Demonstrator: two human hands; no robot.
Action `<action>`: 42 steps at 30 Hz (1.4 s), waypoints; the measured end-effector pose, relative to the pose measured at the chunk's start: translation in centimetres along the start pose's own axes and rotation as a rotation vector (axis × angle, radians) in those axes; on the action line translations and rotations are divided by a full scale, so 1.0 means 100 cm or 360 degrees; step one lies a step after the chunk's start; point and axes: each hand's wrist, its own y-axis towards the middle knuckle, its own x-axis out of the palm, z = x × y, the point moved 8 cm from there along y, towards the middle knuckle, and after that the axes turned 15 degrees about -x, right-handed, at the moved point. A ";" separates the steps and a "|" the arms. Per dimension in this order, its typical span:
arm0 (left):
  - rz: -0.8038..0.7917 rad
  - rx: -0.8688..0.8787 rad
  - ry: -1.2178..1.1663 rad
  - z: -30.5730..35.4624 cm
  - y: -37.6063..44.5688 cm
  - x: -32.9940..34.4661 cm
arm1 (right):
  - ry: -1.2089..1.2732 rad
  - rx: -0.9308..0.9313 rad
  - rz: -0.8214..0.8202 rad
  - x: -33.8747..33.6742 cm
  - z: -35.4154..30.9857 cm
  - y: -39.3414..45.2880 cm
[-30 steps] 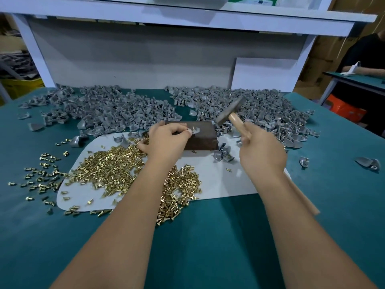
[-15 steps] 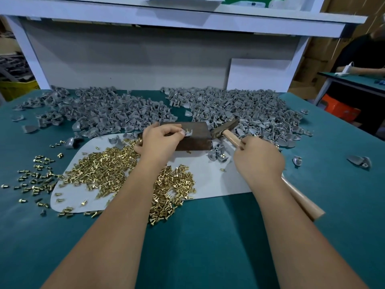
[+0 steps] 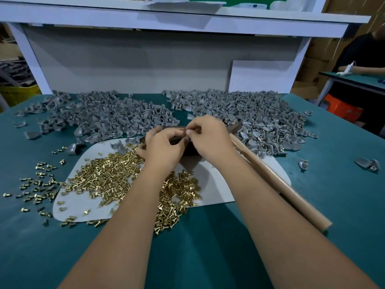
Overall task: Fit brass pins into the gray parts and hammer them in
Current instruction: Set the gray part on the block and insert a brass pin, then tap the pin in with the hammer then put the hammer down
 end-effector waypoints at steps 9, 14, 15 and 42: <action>0.0097 0.0008 0.0084 -0.002 0.006 0.001 | 0.0114 0.0077 0.0079 0.003 0.011 0.000; 0.0140 0.0026 0.0094 -0.001 0.006 0.001 | -0.0020 0.0029 0.0144 0.003 0.012 0.000; 0.0153 0.0029 0.0097 -0.001 0.005 0.001 | -0.0027 0.0023 0.0160 0.003 0.012 -0.001; 0.0192 -0.0009 0.0030 0.001 0.007 -0.003 | 0.0738 0.0161 0.0510 -0.003 0.033 -0.025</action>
